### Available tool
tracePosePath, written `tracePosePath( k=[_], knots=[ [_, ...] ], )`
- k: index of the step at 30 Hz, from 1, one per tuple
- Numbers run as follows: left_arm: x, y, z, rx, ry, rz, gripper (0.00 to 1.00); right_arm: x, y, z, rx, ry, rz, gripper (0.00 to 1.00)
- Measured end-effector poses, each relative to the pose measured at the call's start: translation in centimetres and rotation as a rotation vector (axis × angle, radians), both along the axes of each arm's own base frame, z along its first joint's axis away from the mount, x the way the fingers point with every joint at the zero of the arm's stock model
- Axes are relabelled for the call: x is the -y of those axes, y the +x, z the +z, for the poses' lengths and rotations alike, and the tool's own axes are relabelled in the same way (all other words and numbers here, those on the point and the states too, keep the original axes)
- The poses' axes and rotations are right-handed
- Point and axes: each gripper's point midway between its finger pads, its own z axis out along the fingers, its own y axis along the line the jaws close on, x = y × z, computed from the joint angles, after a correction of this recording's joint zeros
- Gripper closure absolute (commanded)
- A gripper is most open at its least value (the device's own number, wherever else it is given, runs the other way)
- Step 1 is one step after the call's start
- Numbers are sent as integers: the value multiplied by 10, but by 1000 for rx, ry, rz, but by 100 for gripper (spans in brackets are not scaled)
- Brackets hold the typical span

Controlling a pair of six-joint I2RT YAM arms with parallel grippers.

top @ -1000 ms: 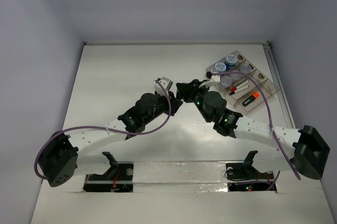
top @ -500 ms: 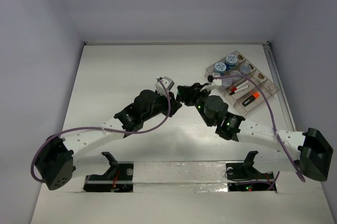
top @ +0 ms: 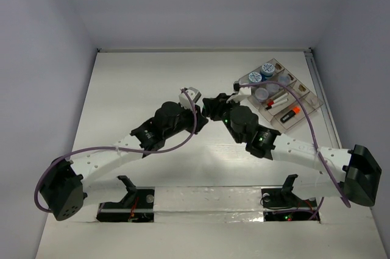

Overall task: Sort the stationery into containers
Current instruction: Close the pen cap on the pen.

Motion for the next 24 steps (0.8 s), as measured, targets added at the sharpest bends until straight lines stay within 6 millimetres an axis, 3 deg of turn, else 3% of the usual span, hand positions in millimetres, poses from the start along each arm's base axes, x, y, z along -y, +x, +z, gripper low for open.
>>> tracePosePath(
  k=[7,16,24],
  knots=[
    [0,-4,0,-10,35,-30,100,1,-7,-2,19,40,4,100],
    [-1,-17,-8,-93,41,-76,100,-5,-14,-19,70,172,43,100],
    [3,-20,3,-130,-6,-102,100,-9,-18,-4,138,256,81,100]
  ],
)
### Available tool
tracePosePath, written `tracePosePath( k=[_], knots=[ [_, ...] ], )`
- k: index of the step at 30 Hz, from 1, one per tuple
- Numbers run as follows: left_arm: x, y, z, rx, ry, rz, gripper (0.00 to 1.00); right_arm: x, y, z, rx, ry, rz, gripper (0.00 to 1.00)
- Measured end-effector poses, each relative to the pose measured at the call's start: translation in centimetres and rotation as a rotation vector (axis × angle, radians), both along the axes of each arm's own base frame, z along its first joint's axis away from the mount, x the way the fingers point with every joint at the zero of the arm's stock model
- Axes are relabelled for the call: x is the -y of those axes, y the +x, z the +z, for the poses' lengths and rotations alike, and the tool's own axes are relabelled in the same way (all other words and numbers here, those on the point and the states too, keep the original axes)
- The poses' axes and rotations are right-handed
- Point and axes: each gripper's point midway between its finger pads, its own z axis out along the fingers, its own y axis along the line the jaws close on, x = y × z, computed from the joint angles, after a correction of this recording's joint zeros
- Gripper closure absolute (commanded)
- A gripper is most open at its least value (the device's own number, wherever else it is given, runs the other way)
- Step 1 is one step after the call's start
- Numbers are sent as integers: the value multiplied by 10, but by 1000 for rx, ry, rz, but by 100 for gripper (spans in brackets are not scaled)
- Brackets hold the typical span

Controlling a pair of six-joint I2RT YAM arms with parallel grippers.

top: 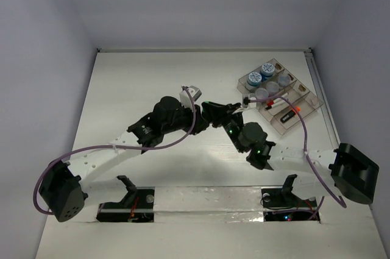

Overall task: Sort the stationery into containers
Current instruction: Close the pen cap on the pen.

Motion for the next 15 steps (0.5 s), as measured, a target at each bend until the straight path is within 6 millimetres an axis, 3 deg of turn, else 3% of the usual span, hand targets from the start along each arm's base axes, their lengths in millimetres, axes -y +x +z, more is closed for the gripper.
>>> tracePosePath(
  k=[6,15],
  knots=[
    [-2,0,13,-8,-2,-30,100,-1,-5,8,20,33,29,100],
    [-11,-6,14,-60,47,-52,100,-6,-20,-7,-40,89,68,100]
  ],
)
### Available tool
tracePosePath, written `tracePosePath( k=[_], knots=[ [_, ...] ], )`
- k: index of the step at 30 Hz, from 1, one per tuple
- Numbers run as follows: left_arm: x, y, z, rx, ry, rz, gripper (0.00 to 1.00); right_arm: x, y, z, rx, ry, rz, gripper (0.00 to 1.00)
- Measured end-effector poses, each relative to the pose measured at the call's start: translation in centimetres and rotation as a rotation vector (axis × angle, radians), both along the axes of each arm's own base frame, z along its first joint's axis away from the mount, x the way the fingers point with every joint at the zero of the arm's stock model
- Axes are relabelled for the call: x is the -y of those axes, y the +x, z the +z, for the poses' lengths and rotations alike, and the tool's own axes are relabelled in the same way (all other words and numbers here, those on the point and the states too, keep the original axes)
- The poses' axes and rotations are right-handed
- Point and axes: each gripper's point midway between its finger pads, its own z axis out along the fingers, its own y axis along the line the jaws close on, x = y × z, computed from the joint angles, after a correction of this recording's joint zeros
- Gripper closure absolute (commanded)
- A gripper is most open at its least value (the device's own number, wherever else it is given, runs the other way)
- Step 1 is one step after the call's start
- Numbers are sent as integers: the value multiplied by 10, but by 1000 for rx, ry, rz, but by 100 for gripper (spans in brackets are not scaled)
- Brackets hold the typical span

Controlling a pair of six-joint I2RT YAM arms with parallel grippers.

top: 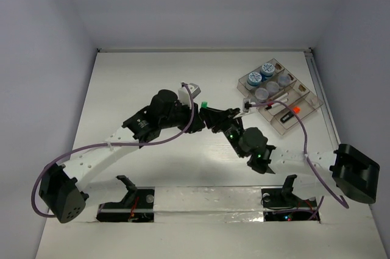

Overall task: Sort the stationery into containers
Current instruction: Close the pen cap on the pen.

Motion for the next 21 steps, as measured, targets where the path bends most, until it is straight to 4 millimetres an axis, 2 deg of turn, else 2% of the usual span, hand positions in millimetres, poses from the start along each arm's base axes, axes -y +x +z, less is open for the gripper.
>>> tracePosePath(
  k=[8,10,11,12,14,15,17,19,21],
  knots=[
    [-11,8,-10,40,84,58,100,-9,2,-6,-121,-127,-100,100],
    [-11,9,-10,51,89,61,100,-6,-1,-4,-136,-132,-111,100],
    [-11,17,-6,82,84,88,100,-5,-5,-8,-147,-145,-98,100],
    [-12,34,9,142,44,144,100,-5,-19,-23,-171,-199,-56,94],
    [-11,65,59,301,-97,242,100,-12,-55,-60,-221,-316,72,76],
    [-14,73,84,370,-165,277,100,-13,-75,-83,-253,-389,143,63],
    [-18,71,126,469,-283,301,100,-4,-96,-108,-289,-486,211,53],
    [-24,62,151,533,-373,308,100,10,-101,-107,-297,-514,226,49],
    [-29,54,158,559,-421,305,100,20,-103,-87,-269,-488,237,49]
  ],
)
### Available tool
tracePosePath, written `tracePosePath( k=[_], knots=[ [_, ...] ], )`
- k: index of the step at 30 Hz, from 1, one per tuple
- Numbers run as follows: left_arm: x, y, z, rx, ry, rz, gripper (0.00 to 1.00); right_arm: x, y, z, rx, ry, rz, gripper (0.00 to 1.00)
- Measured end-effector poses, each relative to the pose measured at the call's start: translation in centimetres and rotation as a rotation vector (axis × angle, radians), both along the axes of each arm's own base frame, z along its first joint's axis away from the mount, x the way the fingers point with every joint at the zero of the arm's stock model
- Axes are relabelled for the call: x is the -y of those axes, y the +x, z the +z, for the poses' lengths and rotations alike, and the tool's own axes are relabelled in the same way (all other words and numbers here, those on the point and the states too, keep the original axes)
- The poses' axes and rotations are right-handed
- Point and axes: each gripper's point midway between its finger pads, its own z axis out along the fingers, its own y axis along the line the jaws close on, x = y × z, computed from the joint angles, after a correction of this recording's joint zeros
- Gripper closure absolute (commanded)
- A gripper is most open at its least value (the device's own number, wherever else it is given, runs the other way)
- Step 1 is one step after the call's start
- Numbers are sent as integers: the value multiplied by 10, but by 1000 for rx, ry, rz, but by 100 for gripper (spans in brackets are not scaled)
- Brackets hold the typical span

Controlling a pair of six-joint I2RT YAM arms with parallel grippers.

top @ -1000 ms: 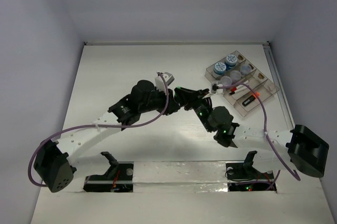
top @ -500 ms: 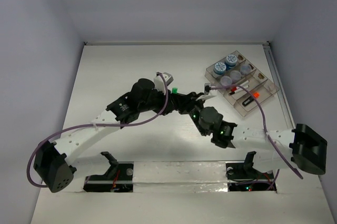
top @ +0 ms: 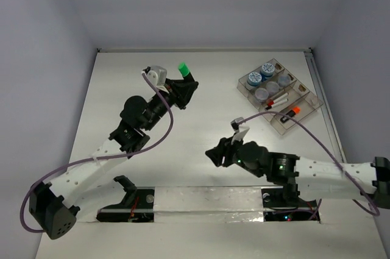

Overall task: Sort the stationery into containers
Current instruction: Close the pen cap on the pen.

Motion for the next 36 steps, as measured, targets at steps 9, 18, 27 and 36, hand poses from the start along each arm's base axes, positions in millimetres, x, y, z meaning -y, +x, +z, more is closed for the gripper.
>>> tracePosePath(
  k=[9,18,27,36],
  knots=[
    [25,-34,-66,-120,36,-236,100,38,14,101,246,108,155,22],
    [43,-104,-105,-233,29,-597,100,31,17,191,511,103,347,10],
    [44,-134,-106,-244,19,-717,100,0,55,172,445,46,444,11],
    [46,-140,-108,-246,16,-748,100,-24,39,170,406,141,614,28]
  ],
)
